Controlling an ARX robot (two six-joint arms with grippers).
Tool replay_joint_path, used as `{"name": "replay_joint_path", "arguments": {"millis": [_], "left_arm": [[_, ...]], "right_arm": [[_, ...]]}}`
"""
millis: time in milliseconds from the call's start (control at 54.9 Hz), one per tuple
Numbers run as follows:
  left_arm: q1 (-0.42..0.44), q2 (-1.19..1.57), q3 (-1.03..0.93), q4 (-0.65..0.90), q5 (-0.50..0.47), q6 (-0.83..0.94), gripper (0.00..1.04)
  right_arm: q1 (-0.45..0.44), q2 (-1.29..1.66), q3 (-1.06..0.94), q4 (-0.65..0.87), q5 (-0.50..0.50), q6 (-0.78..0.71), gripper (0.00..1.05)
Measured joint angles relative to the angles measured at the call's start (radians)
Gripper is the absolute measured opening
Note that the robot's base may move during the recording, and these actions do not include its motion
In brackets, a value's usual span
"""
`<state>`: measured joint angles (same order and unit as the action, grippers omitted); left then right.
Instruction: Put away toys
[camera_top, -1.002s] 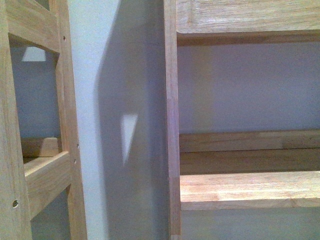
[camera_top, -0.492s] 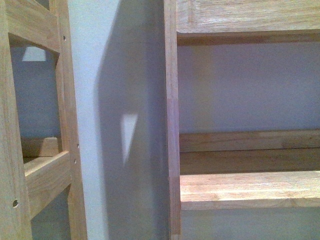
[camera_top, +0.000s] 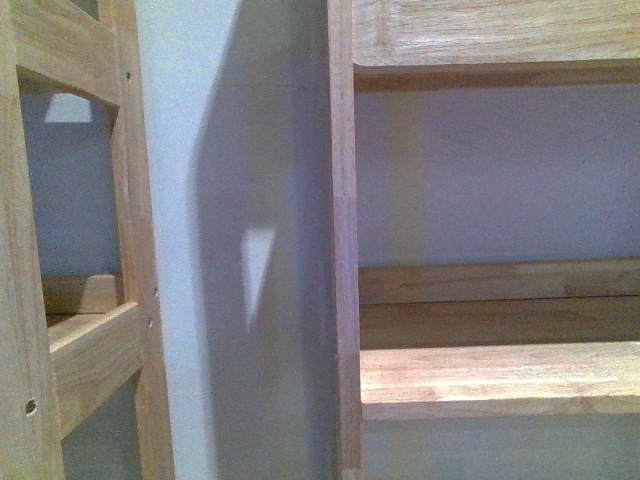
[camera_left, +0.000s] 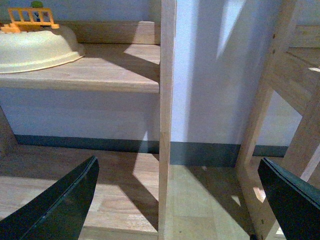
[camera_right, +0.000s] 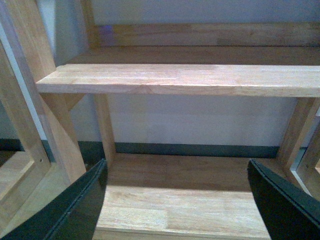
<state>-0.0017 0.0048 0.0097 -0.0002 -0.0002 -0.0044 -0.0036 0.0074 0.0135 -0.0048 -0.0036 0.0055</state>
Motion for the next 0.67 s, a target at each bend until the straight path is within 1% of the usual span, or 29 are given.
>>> {"name": "replay_joint_path", "arguments": {"millis": [91,674], "left_arm": [[0.0,0.0,0.0,0.0,0.0,0.0,0.99],[0.0,0.0,0.0,0.0,0.0,0.0,0.99]], "right_arm": [[0.0,0.0,0.0,0.0,0.0,0.002,1.05],[0.0,0.0,0.0,0.0,0.0,-0.002,1.04]]}}
